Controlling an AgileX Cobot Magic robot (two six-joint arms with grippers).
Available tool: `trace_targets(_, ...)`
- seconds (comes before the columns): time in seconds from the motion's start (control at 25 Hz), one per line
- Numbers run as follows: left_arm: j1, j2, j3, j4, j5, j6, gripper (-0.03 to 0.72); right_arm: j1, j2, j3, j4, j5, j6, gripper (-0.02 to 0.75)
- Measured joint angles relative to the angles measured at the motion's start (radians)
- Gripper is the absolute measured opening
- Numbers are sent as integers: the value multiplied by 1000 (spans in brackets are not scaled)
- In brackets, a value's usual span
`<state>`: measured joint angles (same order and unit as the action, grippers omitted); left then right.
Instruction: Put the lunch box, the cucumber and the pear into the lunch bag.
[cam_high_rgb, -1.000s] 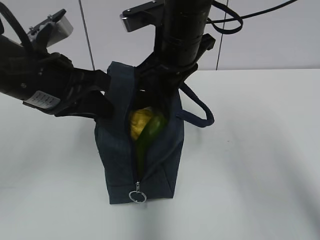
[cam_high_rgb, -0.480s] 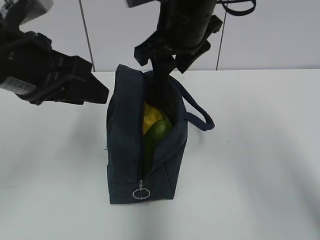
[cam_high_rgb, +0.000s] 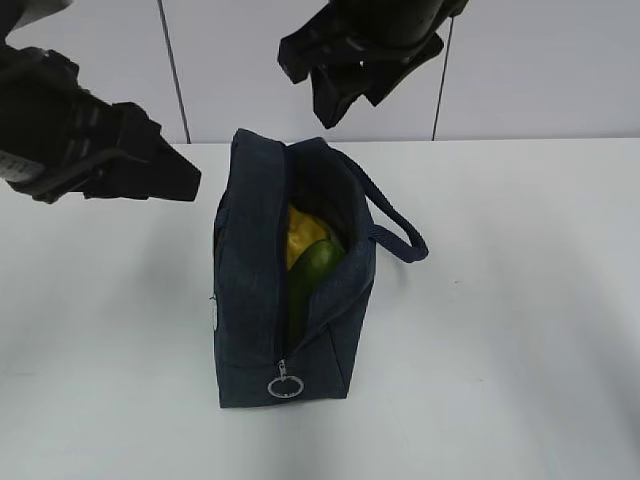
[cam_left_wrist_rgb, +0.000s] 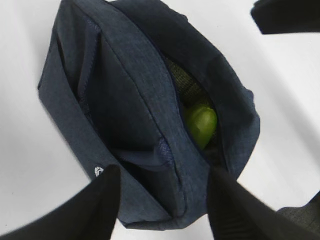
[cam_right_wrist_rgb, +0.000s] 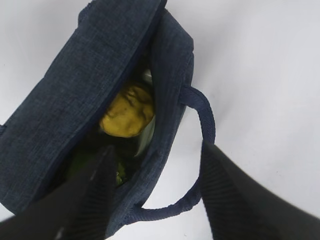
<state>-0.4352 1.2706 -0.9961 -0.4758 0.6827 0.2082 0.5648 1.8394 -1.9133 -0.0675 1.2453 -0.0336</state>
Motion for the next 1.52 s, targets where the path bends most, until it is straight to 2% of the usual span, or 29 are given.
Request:
trace_targets(0.24,0,0,57,13,-59,0,340,0,-12,59,76,0,-49,422)
trace_targets(0.56,0,0,96,20,-99,1,340,0,-121,321,99,-37,-59,422)
trace_targets(0.96,-3,0,117,14,-99,10,340,0,-381,712,126,-399,-61,422)
trace_targets(1.28,-3,-47,138,-14,-106,35,340,0,-505,962,161,-653,-63,421)
trace_targets(1.52,-3,-78,181,-155,-119,194,330,0,-565,1120,192,-797,-64,338)
